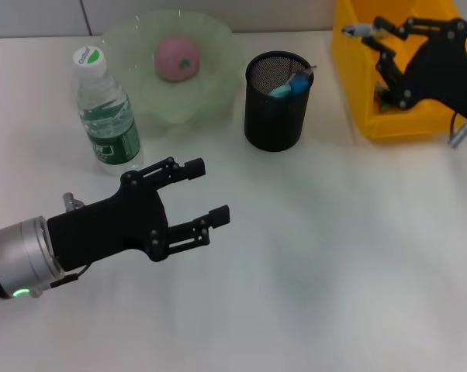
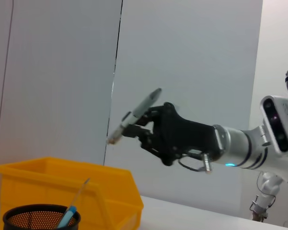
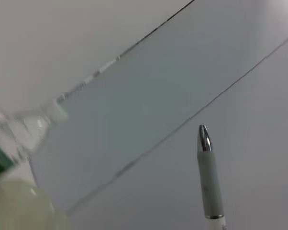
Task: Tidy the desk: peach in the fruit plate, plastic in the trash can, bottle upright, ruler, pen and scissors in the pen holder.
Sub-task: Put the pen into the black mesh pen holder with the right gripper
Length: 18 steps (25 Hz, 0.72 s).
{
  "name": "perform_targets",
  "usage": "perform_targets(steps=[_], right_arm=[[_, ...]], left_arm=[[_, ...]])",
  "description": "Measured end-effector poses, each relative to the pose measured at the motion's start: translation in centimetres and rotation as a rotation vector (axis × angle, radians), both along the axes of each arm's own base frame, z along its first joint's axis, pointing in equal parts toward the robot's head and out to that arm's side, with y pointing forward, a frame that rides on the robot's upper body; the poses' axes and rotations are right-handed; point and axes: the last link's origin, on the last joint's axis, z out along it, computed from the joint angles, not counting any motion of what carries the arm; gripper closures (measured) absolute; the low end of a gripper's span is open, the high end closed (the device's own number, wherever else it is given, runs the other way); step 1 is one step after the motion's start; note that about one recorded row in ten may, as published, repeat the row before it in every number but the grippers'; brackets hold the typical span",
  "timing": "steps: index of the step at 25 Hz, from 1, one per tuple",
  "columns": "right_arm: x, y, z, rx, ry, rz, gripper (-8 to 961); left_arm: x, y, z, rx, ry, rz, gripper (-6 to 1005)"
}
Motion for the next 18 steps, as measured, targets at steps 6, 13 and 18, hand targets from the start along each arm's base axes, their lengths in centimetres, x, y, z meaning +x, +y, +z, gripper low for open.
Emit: perform_targets(steps=[6,13,18], right_arm=[[-1.0,1.6,-1.2,0.216,-0.169,0.093,738],[-1.7,2.8,-1.8,0.397,-0.373,0.191,734],[-1.7,3.8,-2.2,0.522,-0.542,0.222,731]], left_arm=[[0.1,0.0,-0.4,0.014,0.002,-0.015,229],[0.0,-0.1,-0.5,0.04,0.0,-0.015,229],[0.0,-0.1,-0.5,0.043,-0.003,-0.012,229]])
